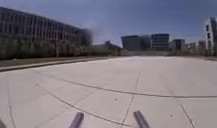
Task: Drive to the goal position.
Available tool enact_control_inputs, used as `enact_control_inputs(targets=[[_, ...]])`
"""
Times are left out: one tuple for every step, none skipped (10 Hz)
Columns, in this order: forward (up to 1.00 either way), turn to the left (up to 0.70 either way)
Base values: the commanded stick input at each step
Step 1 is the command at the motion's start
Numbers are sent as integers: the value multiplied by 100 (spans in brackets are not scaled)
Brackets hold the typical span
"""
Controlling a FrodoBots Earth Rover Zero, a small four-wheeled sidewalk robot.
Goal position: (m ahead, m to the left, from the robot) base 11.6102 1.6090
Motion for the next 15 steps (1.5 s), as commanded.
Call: enact_control_inputs(targets=[[100,0],[100,0],[100,0],[100,0],[100,0],[100,0],[100,0],[100,0],[100,0],[100,0],[100,0],[100,0],[100,-10],[100,-27],[100,-27]])
